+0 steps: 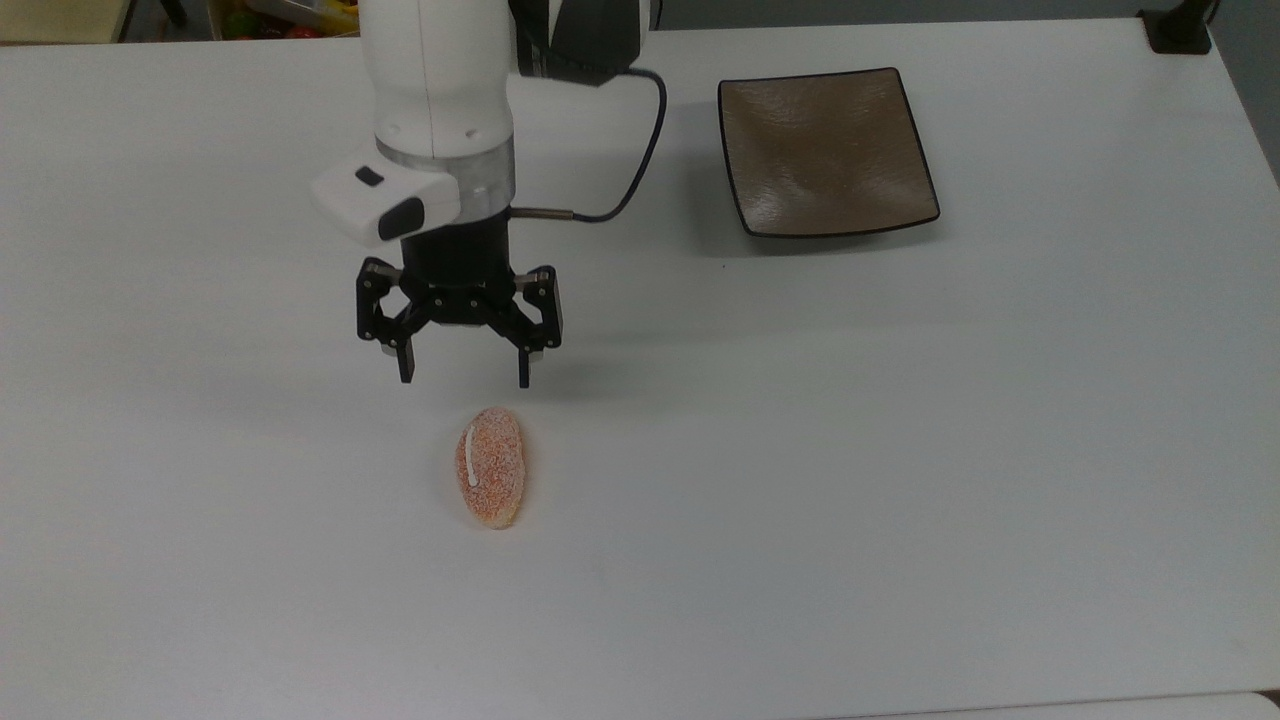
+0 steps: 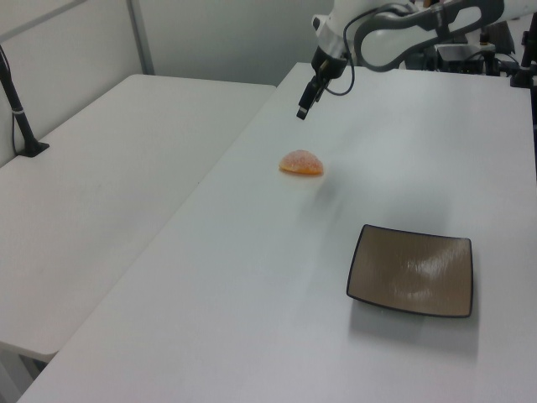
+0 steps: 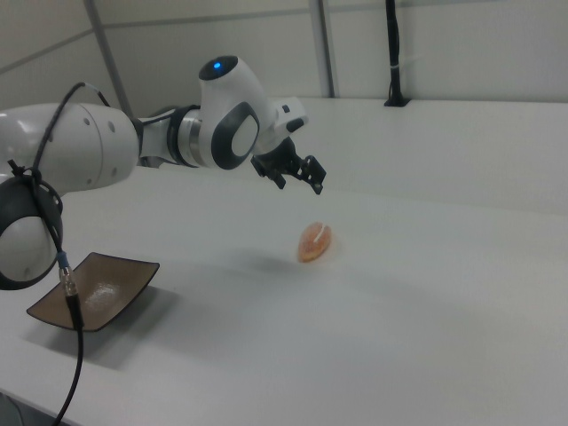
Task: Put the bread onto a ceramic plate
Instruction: 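Move the open gripper over the bread roll and lower it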
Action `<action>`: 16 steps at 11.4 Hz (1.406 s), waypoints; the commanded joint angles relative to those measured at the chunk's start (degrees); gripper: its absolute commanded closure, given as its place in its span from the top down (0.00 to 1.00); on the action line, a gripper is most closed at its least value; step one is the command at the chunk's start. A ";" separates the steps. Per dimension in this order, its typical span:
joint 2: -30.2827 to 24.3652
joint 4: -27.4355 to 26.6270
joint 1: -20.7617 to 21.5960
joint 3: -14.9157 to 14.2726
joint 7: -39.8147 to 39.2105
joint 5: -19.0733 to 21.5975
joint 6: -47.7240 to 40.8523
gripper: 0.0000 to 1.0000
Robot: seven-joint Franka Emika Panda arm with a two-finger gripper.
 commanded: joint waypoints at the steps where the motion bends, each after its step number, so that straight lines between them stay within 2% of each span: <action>1: 4.79 2.93 0.45 -0.99 -1.18 -0.45 3.88 1.00; 8: 12.26 2.94 0.80 -1.26 -1.00 -2.11 10.23 1.00; 9: 12.97 2.94 0.80 -1.26 -0.92 -3.25 10.23 1.00; 14: 14.29 2.50 0.89 -1.17 -0.91 -3.44 10.23 1.00; 15: 14.29 2.41 0.89 -1.17 -1.00 -3.44 10.23 0.96; 16: 14.29 2.32 0.89 -1.17 -1.09 -3.44 10.23 0.88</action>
